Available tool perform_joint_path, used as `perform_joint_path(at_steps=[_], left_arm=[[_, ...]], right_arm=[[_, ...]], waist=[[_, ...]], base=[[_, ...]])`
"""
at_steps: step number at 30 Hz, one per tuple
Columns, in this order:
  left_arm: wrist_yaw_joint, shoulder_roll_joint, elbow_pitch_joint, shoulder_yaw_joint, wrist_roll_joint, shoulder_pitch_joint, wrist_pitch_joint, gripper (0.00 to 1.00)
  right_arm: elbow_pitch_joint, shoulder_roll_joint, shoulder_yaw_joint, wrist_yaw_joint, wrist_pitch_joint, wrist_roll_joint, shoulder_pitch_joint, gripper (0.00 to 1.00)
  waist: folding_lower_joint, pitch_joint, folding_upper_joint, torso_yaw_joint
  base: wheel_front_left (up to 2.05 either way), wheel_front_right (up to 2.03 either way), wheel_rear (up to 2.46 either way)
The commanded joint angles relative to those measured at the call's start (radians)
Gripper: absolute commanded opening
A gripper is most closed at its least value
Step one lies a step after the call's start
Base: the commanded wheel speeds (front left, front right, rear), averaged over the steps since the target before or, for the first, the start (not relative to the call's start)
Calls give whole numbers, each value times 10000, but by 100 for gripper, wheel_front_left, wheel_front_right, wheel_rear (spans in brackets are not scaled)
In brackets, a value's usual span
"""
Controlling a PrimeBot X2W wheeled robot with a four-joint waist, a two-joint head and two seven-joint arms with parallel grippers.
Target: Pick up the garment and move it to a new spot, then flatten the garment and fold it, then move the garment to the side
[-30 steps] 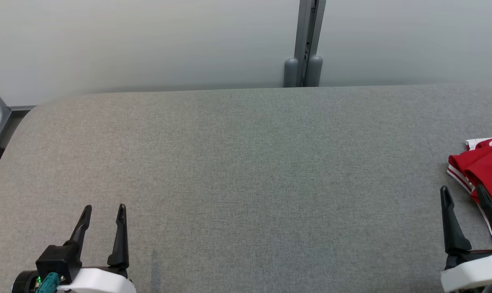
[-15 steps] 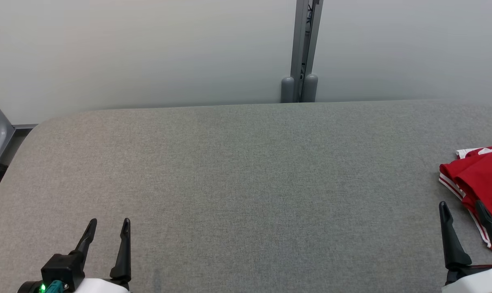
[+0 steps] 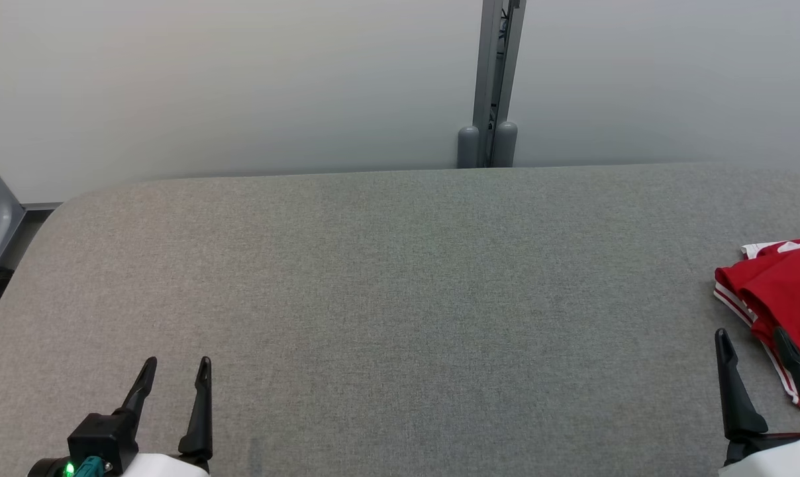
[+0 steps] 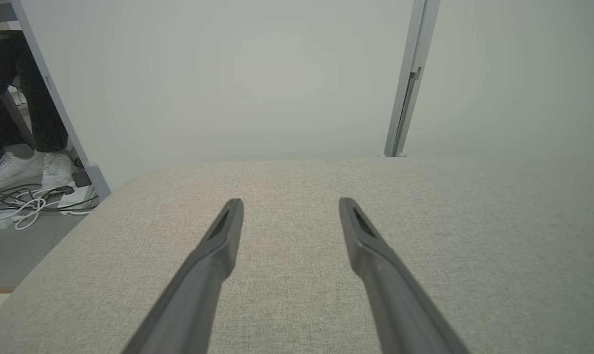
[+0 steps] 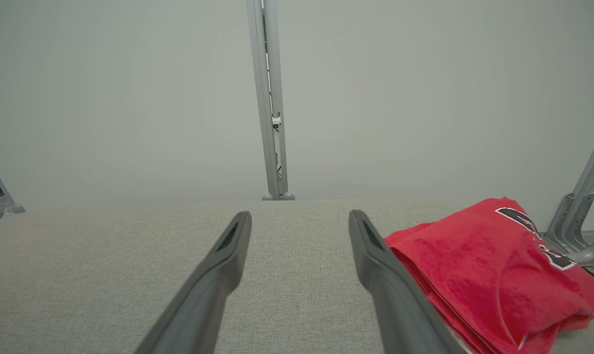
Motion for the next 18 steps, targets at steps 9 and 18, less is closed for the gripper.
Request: perform_joint_path(at_steps=[9, 18], left_arm=[[91, 73, -27, -41, -70, -59, 6, 100], [104, 5, 10, -85, -58, 6, 1, 0]], right_arm=[[-20, 40, 10, 0, -105, 78, 33, 100], [40, 93, 23, -2, -29, 98, 2, 0]], waist=[[0, 13, -1, -20], [0, -4, -1, -75]], base=[[0, 0, 0], [0, 0, 0]])
